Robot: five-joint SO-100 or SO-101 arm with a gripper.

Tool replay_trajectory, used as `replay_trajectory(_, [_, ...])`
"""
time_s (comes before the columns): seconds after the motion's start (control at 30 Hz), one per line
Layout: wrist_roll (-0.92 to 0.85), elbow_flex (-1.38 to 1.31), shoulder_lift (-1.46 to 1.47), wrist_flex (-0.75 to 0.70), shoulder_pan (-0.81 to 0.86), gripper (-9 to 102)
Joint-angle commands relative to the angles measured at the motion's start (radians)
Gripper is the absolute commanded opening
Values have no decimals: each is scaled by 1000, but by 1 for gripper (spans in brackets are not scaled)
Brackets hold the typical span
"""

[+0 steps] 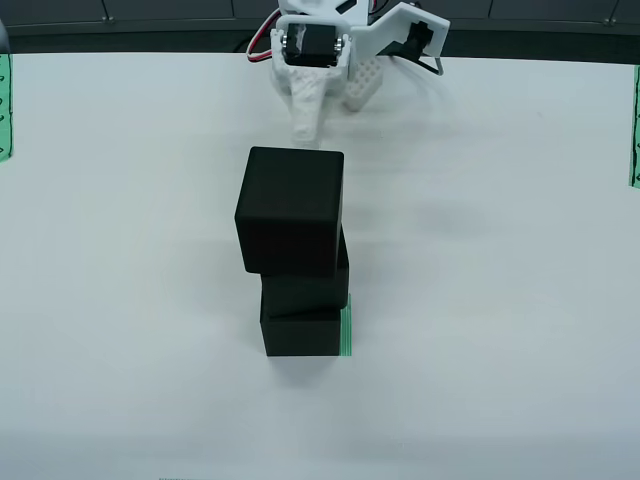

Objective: Stack 3 Blocks on the chosen place.

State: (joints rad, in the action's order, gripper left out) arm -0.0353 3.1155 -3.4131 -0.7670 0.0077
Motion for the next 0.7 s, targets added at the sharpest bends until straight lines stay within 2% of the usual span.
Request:
replay_trajectory(0.0, [18,32,-21,-38,2,0])
replay_trajectory(0.67, [40,32,-21,-54,-8,0])
